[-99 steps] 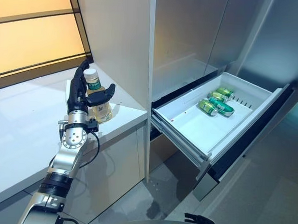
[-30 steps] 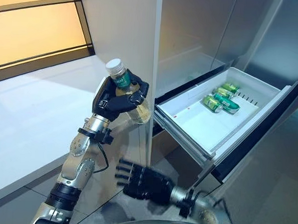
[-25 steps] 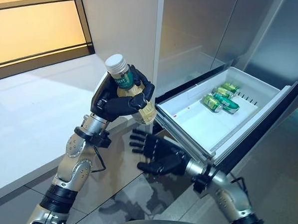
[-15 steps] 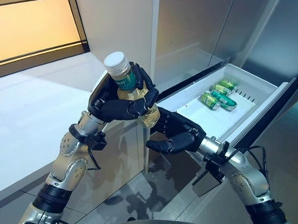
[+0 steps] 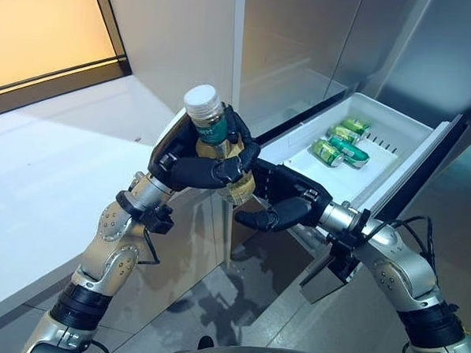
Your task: Put drinks into fridge and close the fridge
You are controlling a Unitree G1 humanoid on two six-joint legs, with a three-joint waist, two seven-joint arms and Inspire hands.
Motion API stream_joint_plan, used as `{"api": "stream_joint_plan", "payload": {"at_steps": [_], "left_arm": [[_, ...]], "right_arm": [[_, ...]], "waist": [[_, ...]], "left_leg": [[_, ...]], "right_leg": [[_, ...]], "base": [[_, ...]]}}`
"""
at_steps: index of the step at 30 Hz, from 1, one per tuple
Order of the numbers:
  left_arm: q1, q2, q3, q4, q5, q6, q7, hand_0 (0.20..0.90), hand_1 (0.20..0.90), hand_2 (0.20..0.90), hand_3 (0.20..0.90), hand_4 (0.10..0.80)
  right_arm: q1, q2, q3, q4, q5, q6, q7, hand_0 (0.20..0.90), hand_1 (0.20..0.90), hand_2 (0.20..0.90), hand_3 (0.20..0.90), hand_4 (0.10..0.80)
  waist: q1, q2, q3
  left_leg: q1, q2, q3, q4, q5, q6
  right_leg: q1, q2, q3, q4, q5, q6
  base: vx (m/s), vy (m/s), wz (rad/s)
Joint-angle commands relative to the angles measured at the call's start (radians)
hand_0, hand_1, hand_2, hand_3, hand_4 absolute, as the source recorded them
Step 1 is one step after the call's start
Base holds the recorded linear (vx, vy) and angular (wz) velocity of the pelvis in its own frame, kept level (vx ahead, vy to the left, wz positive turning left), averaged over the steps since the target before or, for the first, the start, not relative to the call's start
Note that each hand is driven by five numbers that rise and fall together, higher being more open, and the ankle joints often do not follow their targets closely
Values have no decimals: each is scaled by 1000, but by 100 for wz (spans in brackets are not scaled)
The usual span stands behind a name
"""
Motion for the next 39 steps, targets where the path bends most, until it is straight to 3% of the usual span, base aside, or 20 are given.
{"api": "stream_joint_plan", "payload": {"at_steps": [1, 14, 20, 21, 22, 30, 39], "left_arm": [[-193, -20, -11, -35, -14, -70, 42, 300, 300, 300, 200, 100], [-216, 7, -64, 45, 22, -82, 107, 300, 300, 300, 200, 100], [-220, -10, -80, 33, 12, -184, 139, 300, 300, 300, 200, 100], [-221, -16, -80, 24, 12, -196, 139, 300, 300, 300, 200, 100], [-221, -19, -80, 21, 11, -205, 136, 300, 300, 300, 200, 100], [-212, -65, -106, -28, -27, -186, 81, 300, 300, 300, 200, 100], [-175, -111, -138, -9, -44, -111, 58, 300, 300, 300, 200, 100]], "right_arm": [[-150, 13, 2, -83, 36, -84, -15, 900, 900, 900, 900, 800], [-248, -36, 106, -91, 64, 10, 60, 900, 900, 900, 900, 800], [-247, -13, 154, -75, 82, 81, 57, 900, 900, 900, 900, 800], [-242, -7, 155, -71, 97, 78, 37, 571, 571, 571, 516, 416], [-240, -3, 155, -69, 106, 79, 27, 300, 300, 300, 200, 100], [-224, 69, 114, -61, 241, 25, -150, 300, 300, 300, 200, 100], [-222, 100, 94, -61, 248, -8, -217, 300, 300, 300, 200, 100]], "waist": [[0, -11, -85], [4, -16, -91], [7, -19, -92], [8, -20, -92], [8, -20, -91], [10, -22, -86], [11, -19, -81]], "left_leg": [[53, -12, 22, 2, -107, 10], [44, -12, 30, 2, -99, 8], [50, -9, 32, 2, -106, 6], [51, -8, 32, 2, -106, 6], [51, -8, 31, 2, -106, 6], [43, -7, 30, 2, -100, 7], [42, -6, 36, 2, -102, 8]], "right_leg": [[-30, -4, 11, 67, 2, 51], [-35, -3, 15, 61, 7, 53], [-25, -2, 16, 56, 3, 54], [-24, -2, 15, 56, 2, 54], [-23, -2, 14, 56, 2, 54], [-32, 0, 12, 58, 7, 51], [-33, 2, 9, 55, 9, 50]], "base": [[0, 0, 0], [-8, 0, -3], [0, 0, 0], [0, 0, 0], [0, 0, 0], [0, 0, 0], [0, 0, 0]]}}
